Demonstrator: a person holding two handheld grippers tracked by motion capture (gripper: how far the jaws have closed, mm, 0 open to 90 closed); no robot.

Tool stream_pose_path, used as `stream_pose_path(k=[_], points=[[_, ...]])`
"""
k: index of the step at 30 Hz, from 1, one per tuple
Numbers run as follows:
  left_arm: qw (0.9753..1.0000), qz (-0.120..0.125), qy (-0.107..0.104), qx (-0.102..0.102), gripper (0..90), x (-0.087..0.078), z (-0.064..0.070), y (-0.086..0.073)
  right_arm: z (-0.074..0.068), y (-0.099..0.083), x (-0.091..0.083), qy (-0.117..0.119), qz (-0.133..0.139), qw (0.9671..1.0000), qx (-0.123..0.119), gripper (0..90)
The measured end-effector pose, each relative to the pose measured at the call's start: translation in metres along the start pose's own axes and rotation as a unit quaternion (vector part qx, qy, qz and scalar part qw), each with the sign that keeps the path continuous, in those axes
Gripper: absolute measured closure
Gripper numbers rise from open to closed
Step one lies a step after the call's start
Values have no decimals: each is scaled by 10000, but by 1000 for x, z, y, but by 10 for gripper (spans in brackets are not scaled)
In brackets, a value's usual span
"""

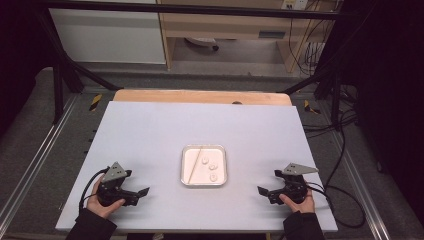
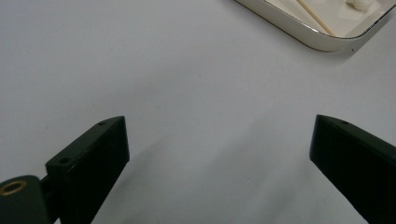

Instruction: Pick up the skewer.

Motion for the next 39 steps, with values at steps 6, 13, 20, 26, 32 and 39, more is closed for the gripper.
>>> stream_pose_path(k=[6,13,20,26,32,39], points=[[10000,-23,-7,26,46,1,3,2,0,1,-1,-1,14,10000,4,7],[9999,-43,-50,125,44,4,9,8,1,1,0,-29,-12,10000,-9,7],[9998,-47,-77,154,33,7,16,14,1,1,1,-51,-28,10000,-12,8],[9997,-86,-90,187,28,9,23,23,0,1,1,-66,-33,10000,-10,7],[9996,-140,-26,228,33,12,29,32,0,0,1,-95,-55,9999,-25,7],[9995,-202,31,233,47,17,36,47,1,0,1,-115,-79,9999,-55,7]])
Point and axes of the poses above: each handheld gripper's, and its own axes: x roughly forward along the jaws, y roughly out of its top, z roughly to its right, the point moved 2 cm from there along x, roughly forward along the jaws, and after that the axes turned 3 degrees about x, right-handed, at the moved point
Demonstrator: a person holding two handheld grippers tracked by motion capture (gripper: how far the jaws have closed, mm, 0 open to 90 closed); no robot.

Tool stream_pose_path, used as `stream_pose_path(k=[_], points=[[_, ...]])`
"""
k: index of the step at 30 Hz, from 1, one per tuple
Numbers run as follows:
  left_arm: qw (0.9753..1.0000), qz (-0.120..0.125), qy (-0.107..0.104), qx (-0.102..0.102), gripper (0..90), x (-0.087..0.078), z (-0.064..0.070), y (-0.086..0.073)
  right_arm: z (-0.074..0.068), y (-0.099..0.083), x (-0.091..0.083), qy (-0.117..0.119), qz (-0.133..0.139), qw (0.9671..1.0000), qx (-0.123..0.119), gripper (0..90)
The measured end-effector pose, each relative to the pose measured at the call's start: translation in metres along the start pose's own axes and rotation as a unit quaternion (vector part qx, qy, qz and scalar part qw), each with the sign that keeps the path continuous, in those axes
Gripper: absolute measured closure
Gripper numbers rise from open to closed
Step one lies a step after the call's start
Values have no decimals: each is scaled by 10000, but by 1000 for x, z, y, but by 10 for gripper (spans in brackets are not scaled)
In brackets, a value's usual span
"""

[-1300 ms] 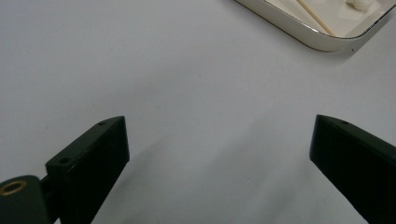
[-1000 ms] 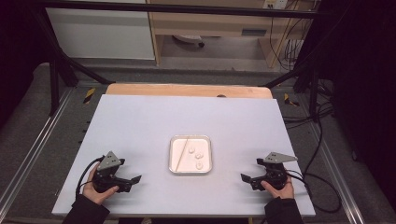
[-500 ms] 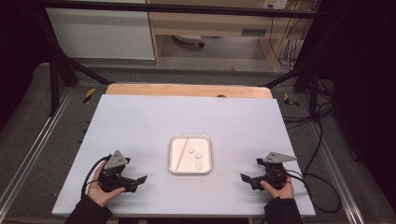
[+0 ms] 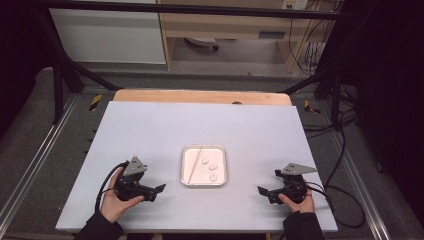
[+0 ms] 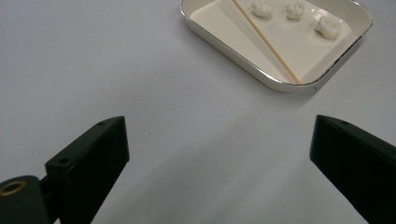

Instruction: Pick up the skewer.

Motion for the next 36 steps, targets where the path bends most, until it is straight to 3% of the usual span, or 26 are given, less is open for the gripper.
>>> stream_pose_path(k=[9,21,36], points=[[10000,22,10,52,81,7,11,22,0,0,0,-4,-9,10000,1,7],[9997,-119,188,109,145,27,26,44,-1,-1,1,-16,-40,10000,9,7],[9995,-129,259,-113,353,59,42,65,-1,-1,1,-7,-31,10000,-12,7]])
Point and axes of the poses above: each handheld gripper's, and its own axes: x roughly forward along the jaws, y roughly out of its top, z roughly to its right, the point moved 2 cm from there along x, roughly forward along the jaws, and after that the axes turned 3 degrees about x, right-handed, at the moved point
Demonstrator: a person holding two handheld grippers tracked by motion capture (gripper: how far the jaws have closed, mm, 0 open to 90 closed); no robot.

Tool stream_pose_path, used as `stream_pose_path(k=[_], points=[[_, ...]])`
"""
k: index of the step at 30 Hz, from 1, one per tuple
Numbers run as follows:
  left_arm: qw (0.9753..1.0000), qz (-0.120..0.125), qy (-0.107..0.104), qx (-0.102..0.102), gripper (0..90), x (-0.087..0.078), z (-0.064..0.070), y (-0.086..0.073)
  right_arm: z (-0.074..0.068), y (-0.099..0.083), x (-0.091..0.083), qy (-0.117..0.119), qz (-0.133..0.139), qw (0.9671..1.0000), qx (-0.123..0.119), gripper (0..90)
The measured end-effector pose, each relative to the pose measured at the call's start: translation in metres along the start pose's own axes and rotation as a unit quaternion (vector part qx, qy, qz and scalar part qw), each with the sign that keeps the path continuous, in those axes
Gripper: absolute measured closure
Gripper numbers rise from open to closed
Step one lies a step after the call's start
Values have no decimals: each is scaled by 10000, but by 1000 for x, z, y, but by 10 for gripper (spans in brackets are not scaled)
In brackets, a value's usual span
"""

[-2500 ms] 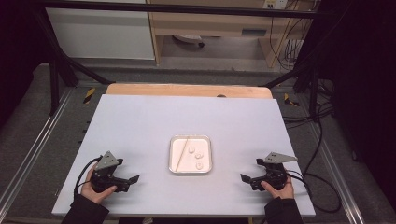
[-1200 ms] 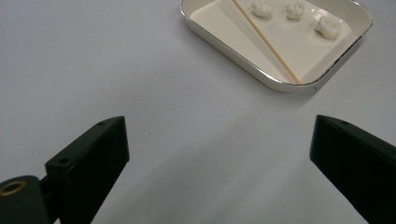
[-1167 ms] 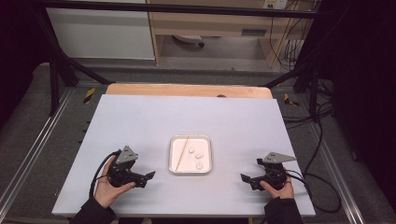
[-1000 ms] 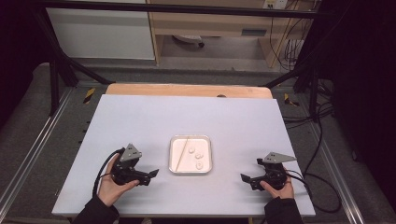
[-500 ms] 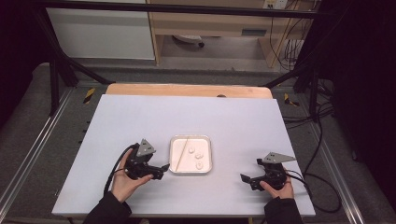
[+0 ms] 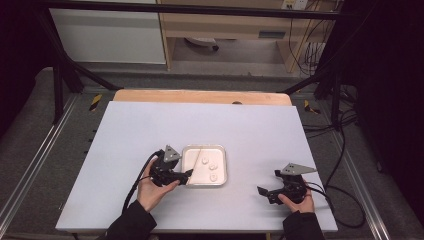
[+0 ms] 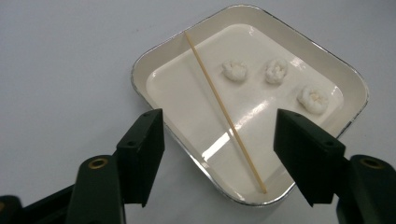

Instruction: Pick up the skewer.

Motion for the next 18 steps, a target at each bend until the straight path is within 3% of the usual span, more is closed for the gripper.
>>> stream_pose_path(k=[9,18], points=[[9998,-131,124,3,476,18,8,3,0,0,0,-7,-4,10000,-12,7],[9993,-226,270,-127,631,31,14,1,0,0,0,2,-2,10000,-18,7]])
Point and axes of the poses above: each handheld gripper's, and its own axes: x roughly forward along the jaws, y roughly out of its top, z roughly to its right, the point moved 2 cm from there along x, roughly forward along the jaws, and after that the axes turned 3 degrees about x, right-handed, at the moved point
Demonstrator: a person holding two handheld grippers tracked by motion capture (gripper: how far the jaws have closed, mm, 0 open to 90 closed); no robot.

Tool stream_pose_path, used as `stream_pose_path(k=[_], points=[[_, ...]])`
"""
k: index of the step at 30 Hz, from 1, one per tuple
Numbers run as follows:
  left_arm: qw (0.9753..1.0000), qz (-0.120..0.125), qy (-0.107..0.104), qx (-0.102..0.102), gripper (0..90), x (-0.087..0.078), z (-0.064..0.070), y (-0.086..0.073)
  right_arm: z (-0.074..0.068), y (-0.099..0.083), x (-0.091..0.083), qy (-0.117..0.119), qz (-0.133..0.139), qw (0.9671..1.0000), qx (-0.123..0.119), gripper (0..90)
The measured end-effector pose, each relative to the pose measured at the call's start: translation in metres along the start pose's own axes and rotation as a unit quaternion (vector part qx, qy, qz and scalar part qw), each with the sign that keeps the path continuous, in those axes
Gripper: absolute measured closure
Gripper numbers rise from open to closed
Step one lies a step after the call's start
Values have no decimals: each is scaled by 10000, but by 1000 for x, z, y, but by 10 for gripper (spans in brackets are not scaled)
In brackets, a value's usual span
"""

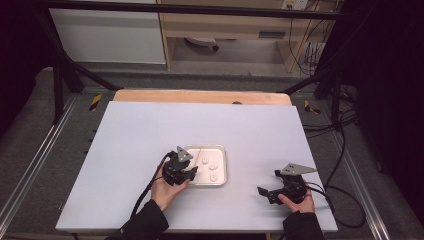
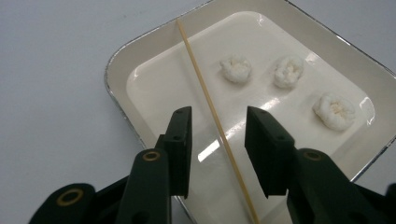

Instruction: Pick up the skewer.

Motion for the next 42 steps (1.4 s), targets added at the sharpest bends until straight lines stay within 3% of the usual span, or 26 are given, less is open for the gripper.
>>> stream_pose_path(k=[10,23,33,42], points=[[9999,-101,39,-71,743,8,5,-4,0,0,0,4,-2,10000,-3,7],[9989,-65,245,-404,842,9,8,-6,0,0,0,-1,-1,10000,-1,7],[9973,132,247,-674,883,6,5,-8,0,0,0,-5,-4,10000,-27,8],[9975,316,169,-607,886,-5,0,-8,0,0,0,-4,-3,10000,-23,7]])
Point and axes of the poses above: each handheld gripper's, and its own axes: x roughly forward along the jaws, y roughly out of its top, z roughly to its right, the point moved 2 cm from there along x, roughly forward along the jaws, and after that the axes turned 3 degrees about x, right-handed, at the moved point
